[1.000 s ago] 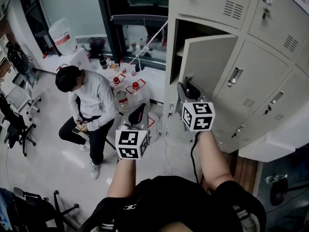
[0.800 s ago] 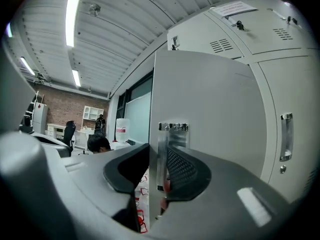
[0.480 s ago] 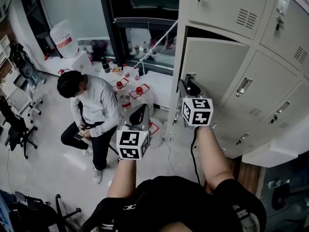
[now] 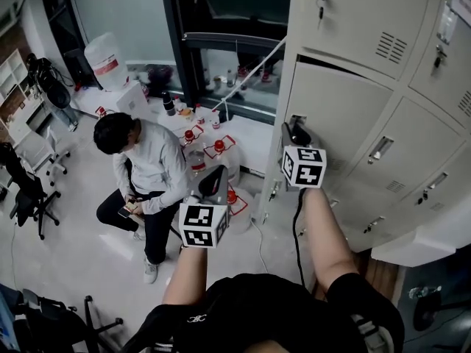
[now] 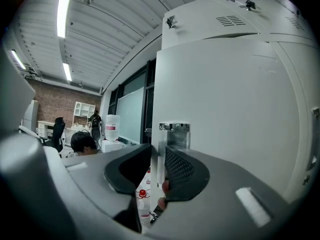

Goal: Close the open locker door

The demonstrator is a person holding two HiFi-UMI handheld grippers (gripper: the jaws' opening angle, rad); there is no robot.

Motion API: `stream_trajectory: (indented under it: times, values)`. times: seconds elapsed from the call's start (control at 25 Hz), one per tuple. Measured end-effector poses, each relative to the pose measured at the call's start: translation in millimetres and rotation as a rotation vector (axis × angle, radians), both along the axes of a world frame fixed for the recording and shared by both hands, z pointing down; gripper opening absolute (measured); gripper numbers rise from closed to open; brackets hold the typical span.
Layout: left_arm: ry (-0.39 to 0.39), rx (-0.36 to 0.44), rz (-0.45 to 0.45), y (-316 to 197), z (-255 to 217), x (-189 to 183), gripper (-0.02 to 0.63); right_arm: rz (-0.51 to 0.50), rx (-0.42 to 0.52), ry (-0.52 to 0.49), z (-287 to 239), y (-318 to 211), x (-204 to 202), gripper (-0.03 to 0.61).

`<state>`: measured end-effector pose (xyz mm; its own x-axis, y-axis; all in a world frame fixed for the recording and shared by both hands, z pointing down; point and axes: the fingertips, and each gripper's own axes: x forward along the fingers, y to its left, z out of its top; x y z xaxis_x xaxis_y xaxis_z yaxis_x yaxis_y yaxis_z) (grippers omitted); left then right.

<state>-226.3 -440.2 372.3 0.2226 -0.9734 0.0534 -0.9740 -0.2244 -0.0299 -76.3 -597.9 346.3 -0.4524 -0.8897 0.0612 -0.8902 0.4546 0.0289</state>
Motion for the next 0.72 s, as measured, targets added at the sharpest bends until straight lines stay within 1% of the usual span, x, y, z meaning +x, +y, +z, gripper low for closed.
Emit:
stream_trajectory:
  times: [0.24, 0.52, 0.72]
  values:
    - [-0.003, -0.008, -0.006, -3, 4, -3, 0.0, 0.024, -0.012, 0.012, 0, -26, 0, 0.094]
    - [-0.003, -0.016, -0.001, -7, 9, -5, 0.002, 0.079, -0.028, 0.032, 0, -51, 5, 0.078]
    - [-0.001, -0.022, 0.002, -10, 11, -6, 0.0, 0.096, -0.026, 0.041, -1, -57, 5, 0.074]
